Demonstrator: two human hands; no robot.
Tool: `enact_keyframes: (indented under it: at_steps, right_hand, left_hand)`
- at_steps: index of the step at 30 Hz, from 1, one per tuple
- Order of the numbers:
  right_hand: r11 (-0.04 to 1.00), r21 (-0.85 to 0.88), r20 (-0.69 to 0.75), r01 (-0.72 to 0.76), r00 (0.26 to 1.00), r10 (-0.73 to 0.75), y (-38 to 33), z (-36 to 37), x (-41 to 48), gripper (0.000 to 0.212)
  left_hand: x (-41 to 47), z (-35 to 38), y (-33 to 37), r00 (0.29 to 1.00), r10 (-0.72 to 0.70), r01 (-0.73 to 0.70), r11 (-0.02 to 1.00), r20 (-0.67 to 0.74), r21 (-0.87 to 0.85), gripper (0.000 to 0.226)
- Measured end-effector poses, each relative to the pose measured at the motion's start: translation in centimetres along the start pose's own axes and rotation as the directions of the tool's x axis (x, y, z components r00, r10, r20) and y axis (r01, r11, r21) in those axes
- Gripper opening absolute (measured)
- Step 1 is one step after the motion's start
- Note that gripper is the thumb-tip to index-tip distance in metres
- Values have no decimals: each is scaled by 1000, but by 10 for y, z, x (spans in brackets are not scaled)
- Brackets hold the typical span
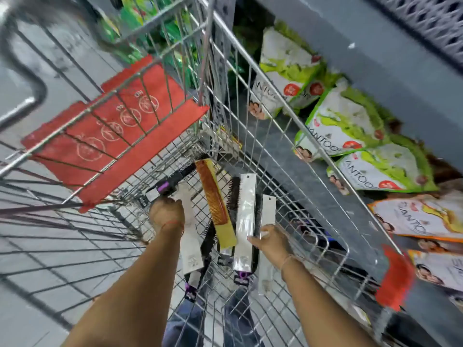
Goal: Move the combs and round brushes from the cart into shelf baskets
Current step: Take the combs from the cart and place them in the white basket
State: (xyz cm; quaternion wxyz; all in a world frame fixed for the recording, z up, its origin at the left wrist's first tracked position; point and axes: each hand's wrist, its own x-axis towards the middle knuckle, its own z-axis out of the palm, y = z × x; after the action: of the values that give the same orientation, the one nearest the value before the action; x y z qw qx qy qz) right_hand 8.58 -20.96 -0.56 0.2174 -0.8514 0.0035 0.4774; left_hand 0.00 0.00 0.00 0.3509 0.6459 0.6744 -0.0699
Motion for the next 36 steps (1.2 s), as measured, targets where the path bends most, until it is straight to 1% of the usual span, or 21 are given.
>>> enact_keyframes:
  at_steps: [2,4,6,7,9,11,12,13,14,15,16,17,18,22,25,26,28,30,32,34,36]
  right_hand:
    - [999,-33,-96,-9,995,6,-5,10,12,53]
    - [999,-18,-154,-35,988,32,-10,20,16,46]
    - [999,2,-180,-36,983,36,-13,26,18,38]
    - [1000,9,-191,-30,981,31,-14,26,19,33]
    - [998,55,-239,-31,970,43,-16,21,17,22]
    - [993,117,-343,9,939,32,-20,15,11,26]
    - [996,56,-421,64,906,-34,-22,12,7,26]
    - [991,-65,-480,119,866,-136,-22,9,4,24]
    - [966,-198,-496,165,834,-244,-22,9,2,22]
    - [930,-309,-453,197,830,-326,-22,10,2,22]
    - [896,-390,-366,211,857,-362,-21,13,4,27]
    - [872,-435,-283,224,886,-369,-18,15,6,33]
    - [868,-440,-243,229,900,-361,-16,17,10,36]
    - [939,-300,-387,168,878,-281,-14,15,22,34]
    - [936,-328,-364,123,899,-246,-16,10,30,46]
    - [934,-335,-350,123,904,-245,-17,8,32,49]
    - [957,-266,-308,115,930,-198,-21,3,37,51]
    - [977,-197,-267,82,954,-134,-22,-1,38,42]
    - [987,-141,-260,75,959,-110,-18,-3,38,28]
    - [995,-52,-268,87,958,-98,-10,-3,35,20]
    - [996,5,-284,94,955,-89,-3,-1,33,19]
  left_hand:
    - [1,8,-2,998,-21,20,1000,-56,-14,24]
    - [-5,20,1,994,99,-100,995,-43,-6,27]
    - [-10,32,10,972,225,-223,974,62,-45,28]
    - [-10,36,14,961,257,-252,965,99,-67,28]
    - [-8,40,20,960,255,-244,964,111,-104,28]
    - [-8,43,23,969,217,-202,971,119,-128,28]
    - [-8,44,25,971,202,-185,973,128,-134,30]
    - [-8,46,27,971,190,-171,976,147,-136,34]
    - [-7,48,28,970,182,-162,978,163,-128,37]
    - [-7,50,30,969,168,-150,983,183,-108,41]
    - [-7,53,32,969,144,-130,988,202,-81,43]
    - [-8,55,34,968,122,-113,992,218,-55,43]
    - [-9,59,35,968,105,-100,994,228,-35,42]
    - [-8,71,37,968,64,-65,998,241,-5,41]
    - [-5,74,39,961,17,-15,1000,277,-9,40]
    - [-6,74,40,958,26,-14,999,286,-44,31]
    - [-9,72,44,953,54,15,975,299,-224,5]
    - [-12,71,47,940,54,95,906,337,-413,29]
    - [-13,66,48,896,35,217,834,442,-507,28]
    - [-15,62,47,799,75,345,755,596,-558,16]
    - [-17,58,45,712,128,449,673,690,-588,30]
